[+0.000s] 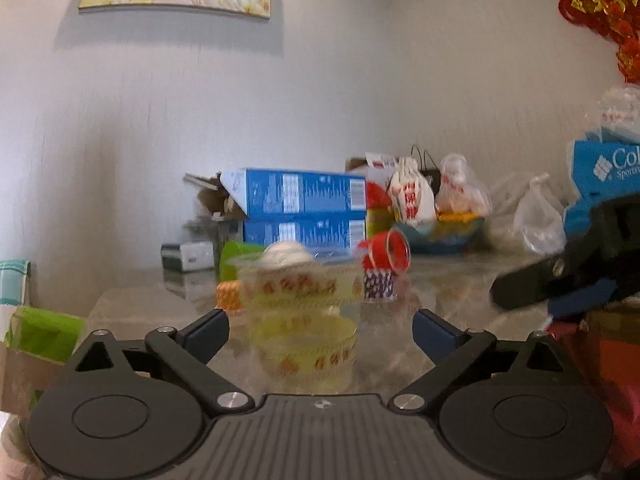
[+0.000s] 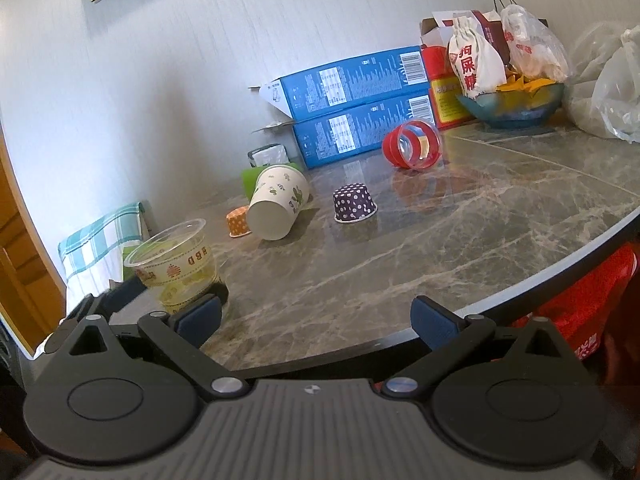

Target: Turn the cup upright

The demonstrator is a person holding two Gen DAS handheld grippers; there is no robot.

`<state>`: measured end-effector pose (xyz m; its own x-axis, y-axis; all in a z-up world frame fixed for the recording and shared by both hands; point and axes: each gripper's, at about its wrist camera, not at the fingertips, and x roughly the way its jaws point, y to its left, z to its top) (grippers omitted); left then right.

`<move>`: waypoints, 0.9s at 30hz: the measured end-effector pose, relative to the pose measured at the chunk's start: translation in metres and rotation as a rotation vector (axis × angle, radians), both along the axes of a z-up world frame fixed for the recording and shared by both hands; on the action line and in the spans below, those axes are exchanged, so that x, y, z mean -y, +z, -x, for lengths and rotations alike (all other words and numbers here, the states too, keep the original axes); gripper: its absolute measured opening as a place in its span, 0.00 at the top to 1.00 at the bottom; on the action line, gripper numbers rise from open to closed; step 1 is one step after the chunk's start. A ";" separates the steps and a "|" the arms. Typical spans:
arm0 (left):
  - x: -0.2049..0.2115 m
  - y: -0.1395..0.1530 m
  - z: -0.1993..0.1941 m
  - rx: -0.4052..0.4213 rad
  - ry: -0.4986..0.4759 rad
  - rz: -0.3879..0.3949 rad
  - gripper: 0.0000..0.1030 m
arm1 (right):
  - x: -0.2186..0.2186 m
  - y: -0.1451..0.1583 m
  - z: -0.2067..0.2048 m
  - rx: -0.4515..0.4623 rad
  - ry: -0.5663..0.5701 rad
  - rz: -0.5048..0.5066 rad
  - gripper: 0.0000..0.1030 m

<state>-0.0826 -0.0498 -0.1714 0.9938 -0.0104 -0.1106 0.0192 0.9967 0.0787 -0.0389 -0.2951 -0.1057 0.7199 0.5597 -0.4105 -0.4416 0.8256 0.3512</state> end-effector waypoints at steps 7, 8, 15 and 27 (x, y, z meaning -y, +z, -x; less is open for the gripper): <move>-0.037 0.031 0.051 -0.137 -0.004 0.132 0.02 | 0.002 0.017 0.033 0.044 -0.047 0.020 0.01; -0.040 0.039 0.052 -0.189 0.024 0.129 0.02 | 0.000 0.021 0.040 0.056 -0.058 0.026 0.01; -0.052 0.109 0.051 -0.337 0.095 0.085 0.02 | -0.019 0.059 0.057 0.115 -0.094 0.136 0.01; -0.027 0.136 0.031 -0.440 0.014 0.096 0.02 | -0.027 0.089 0.027 0.006 0.027 0.242 0.01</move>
